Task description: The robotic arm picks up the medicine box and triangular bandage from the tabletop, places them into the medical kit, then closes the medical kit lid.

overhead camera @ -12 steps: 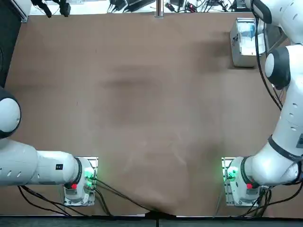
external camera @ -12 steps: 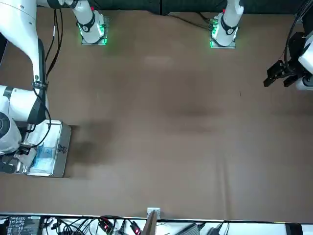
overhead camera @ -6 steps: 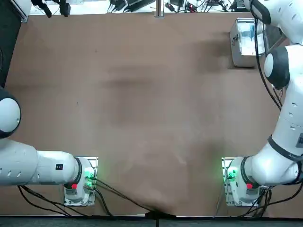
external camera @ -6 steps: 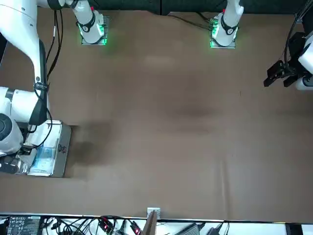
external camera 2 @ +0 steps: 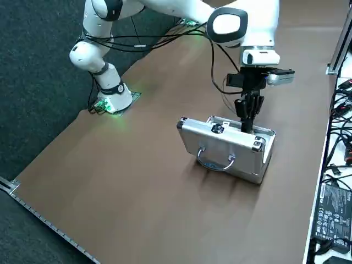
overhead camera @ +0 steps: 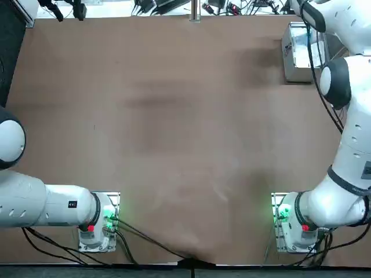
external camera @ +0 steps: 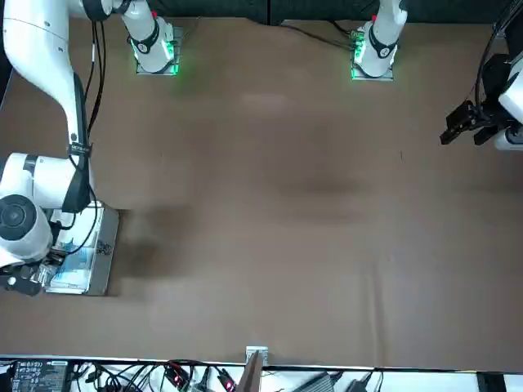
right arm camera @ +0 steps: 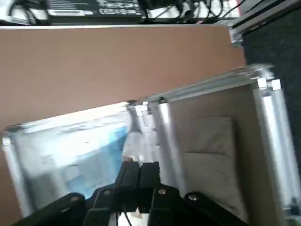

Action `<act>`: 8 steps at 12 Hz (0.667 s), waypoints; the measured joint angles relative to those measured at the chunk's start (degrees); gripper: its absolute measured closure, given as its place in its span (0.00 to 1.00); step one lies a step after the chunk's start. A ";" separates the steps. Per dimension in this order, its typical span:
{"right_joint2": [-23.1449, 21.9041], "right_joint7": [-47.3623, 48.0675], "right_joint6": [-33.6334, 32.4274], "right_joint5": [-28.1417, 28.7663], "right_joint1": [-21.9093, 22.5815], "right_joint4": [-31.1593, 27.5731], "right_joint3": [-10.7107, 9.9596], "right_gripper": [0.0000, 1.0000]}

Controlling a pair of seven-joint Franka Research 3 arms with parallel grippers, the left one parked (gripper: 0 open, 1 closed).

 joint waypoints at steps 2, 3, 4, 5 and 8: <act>0.39 2.76 0.15 1.99 0.47 0.16 1.38 0.98; 0.55 3.32 0.20 2.71 0.59 0.16 1.56 0.98; 0.79 3.57 0.57 3.15 0.61 0.16 1.65 0.98; 1.05 3.70 1.19 3.39 0.59 0.16 1.65 0.98; 1.46 3.85 1.97 3.56 0.53 0.28 1.65 0.98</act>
